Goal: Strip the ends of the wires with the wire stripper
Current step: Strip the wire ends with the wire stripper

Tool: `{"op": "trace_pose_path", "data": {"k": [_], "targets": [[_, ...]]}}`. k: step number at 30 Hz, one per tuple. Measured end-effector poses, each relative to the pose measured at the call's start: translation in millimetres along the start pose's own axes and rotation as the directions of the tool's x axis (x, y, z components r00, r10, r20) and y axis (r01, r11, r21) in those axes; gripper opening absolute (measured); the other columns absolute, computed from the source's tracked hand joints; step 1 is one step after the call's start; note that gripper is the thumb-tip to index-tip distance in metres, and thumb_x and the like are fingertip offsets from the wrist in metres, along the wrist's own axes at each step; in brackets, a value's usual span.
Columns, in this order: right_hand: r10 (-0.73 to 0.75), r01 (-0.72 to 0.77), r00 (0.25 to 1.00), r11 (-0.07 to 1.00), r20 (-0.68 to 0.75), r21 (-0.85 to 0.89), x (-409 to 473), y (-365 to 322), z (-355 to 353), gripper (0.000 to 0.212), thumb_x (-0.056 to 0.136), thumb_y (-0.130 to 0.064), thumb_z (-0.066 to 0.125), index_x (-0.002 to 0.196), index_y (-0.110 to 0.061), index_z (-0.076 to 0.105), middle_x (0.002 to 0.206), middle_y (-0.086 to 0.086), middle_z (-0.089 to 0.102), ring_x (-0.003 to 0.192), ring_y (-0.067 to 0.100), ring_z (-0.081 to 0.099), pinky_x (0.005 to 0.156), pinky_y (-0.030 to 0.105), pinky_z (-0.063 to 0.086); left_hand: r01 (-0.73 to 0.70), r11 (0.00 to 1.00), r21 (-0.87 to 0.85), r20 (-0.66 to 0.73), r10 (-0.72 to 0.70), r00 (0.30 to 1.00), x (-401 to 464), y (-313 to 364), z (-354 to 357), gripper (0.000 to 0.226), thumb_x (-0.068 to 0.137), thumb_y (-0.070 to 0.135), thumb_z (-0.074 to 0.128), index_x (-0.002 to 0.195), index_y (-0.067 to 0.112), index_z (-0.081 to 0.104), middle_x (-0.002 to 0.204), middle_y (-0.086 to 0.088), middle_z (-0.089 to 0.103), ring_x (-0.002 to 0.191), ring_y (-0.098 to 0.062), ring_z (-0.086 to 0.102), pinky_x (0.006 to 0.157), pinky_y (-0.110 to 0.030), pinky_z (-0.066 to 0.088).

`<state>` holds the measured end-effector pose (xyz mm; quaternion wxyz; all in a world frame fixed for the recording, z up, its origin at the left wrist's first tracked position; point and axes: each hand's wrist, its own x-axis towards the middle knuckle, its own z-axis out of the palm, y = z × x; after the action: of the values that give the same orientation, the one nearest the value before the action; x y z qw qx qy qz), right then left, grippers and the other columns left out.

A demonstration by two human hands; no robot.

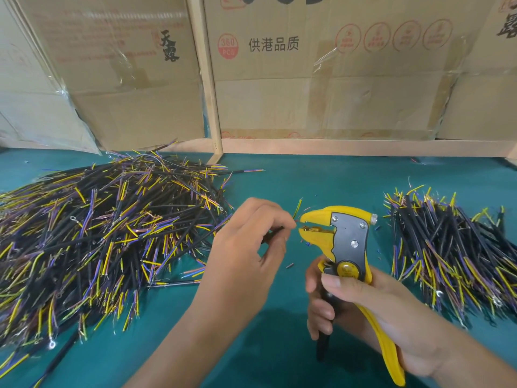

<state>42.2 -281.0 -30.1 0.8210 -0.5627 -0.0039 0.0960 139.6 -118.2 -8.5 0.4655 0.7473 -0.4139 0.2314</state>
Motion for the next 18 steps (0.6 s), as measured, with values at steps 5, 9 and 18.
{"op": "trace_pose_path", "data": {"k": [5,9,18], "targets": [[0.007,-0.007,1.0,1.0,-0.02,0.024,0.0,0.4,-0.1,0.034,0.075,-0.032,0.076,0.091,-0.003,0.068,0.069,0.017,0.045,0.065,0.032,0.048,0.071,0.046,0.051,0.033,0.999,-0.035,-0.016,-0.033,0.999,0.8,-0.1,-1.8,0.019,0.085,-0.009,0.065,0.085,0.01,0.063,0.089,0.007,0.058,0.087,-0.013,0.058,0.072,-0.028,0.049],[0.005,-0.005,1.0,0.999,0.006,0.033,0.1,2.0,-1.1,0.039,0.074,-0.036,0.083,0.092,-0.004,0.069,0.07,0.017,0.046,0.067,0.033,0.049,0.074,0.047,0.051,0.037,0.999,-0.035,-0.017,-0.038,0.999,0.4,0.1,-1.6,0.021,0.084,-0.01,0.066,0.085,0.012,0.063,0.089,0.009,0.057,0.087,-0.013,0.058,0.072,-0.027,0.049],[-0.022,0.019,0.999,0.998,0.044,0.059,0.7,5.1,-1.1,0.047,0.07,-0.041,0.088,0.093,-0.005,0.069,0.071,0.016,0.047,0.068,0.032,0.05,0.076,0.047,0.052,0.066,0.991,-0.119,-0.003,-0.067,0.998,-1.4,1.5,1.2,0.018,0.085,-0.005,0.064,0.085,0.013,0.063,0.088,0.009,0.058,0.088,-0.018,0.059,0.071,-0.026,0.05]]}}
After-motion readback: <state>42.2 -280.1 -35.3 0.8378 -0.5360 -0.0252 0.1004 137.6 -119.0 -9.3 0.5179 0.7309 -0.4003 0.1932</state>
